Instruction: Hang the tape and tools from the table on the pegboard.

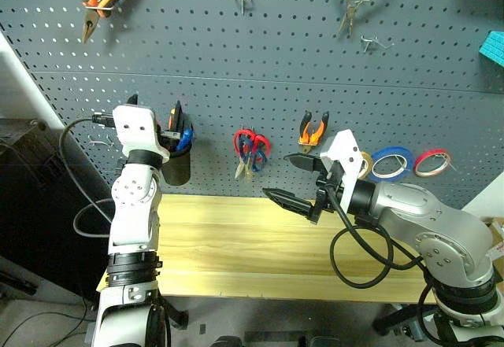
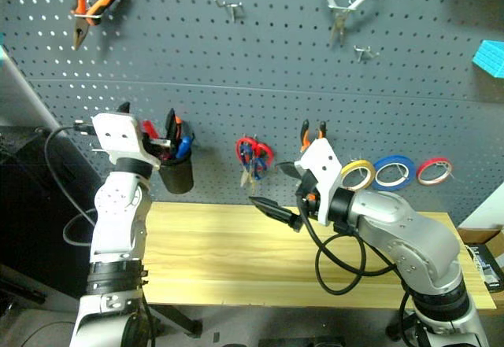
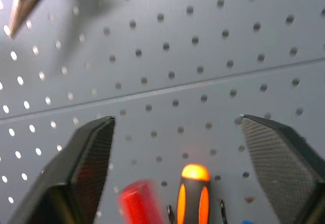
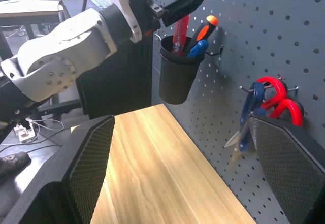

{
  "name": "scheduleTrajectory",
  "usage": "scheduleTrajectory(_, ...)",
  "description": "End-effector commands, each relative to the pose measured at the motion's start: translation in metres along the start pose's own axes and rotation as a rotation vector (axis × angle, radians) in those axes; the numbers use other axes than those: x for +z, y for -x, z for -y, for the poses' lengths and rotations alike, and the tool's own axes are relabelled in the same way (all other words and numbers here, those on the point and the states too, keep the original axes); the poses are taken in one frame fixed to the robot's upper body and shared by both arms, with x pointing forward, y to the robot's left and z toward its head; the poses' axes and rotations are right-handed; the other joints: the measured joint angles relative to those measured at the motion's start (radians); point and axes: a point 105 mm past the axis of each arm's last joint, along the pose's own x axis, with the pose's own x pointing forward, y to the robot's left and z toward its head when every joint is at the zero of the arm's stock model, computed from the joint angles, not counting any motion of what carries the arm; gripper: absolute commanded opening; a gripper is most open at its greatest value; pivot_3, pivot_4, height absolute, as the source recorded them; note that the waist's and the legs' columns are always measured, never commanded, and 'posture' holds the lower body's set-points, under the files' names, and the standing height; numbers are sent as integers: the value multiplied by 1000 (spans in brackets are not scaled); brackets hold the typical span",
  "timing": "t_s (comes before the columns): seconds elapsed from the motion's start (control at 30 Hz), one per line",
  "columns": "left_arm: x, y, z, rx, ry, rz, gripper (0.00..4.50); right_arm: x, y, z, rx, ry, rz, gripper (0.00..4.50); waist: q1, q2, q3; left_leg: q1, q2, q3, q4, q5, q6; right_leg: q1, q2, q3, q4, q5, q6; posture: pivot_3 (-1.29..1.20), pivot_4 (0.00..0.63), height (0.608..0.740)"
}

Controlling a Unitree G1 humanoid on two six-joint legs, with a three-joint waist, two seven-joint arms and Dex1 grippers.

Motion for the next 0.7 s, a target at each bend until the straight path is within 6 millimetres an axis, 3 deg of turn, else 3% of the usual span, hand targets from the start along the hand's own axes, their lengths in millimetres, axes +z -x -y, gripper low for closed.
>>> scheduleTrajectory(0.03, 39, 4, 34, -169, 70, 94, 4111, 12, 10, 3, -28, 33, 59, 4500, 1, 0, 0, 0, 0, 0, 0, 0, 0, 0, 0, 0, 0, 0, 0, 73, 21, 740)
scheduleTrajectory(0.13, 27, 28, 77, -405, 171, -37, 4111, 7, 20, 13, -113, 52, 63, 4500, 4, 4, -4, 0, 0, 0, 1, 0, 1, 1, 0, 0, 0, 0, 0, 87, 24, 740)
scheduleTrajectory(0.2, 14, 42, 90, -468, 171, -127, 4111, 0, 27, 21, -174, 65, 56, 4500, 3, 6, -4, 2, -1, -1, 1, -1, 1, 4, 0, 0, -1, 0, 0, 89, 23, 740)
scheduleTrajectory(0.3, -19, 55, 90, -411, 115, -287, 4111, -16, 35, 32, -270, 44, 49, 4500, 4, 8, -3, 14, 0, 0, -2, -3, 6, 16, 2, 0, -2, -1, 1, 83, 24, 740)
scheduleTrajectory(0.37, -31, 66, 92, -440, 142, -308, 4111, -39, 40, 36, -329, 45, 12, 4500, 1, 9, -2, 22, 0, 0, -7, -3, 6, 22, 3, 1, -4, -1, 1, 83, 24, 740)
scheduleTrajectory(0.47, -64, 84, 89, -462, 104, -398, 4111, -68, 49, 50, -497, 30, 21, 4500, 2, 13, 0, 33, 1, 0, -9, -3, 6, 34, 4, 1, -6, -3, 2, 69, 15, 740)
scheduleTrajectory(0.6, -103, 105, 79, -443, 123, -487, 4111, -114, 78, 78, -845, 56, -6, 4500, 2, 16, -2, 34, 0, 1, -8, -3, 6, 34, 3, 2, -6, -3, 2, 65, 12, 740)
scheduleTrajectory(0.7, -124, 118, 68, -396, 118, -533, 4111, -147, 102, 82, -1020, 57, -49, 4500, 3, 17, -2, 33, 0, 1, -8, -3, 6, 32, 3, 3, -6, -3, 2, 65, 12, 740)
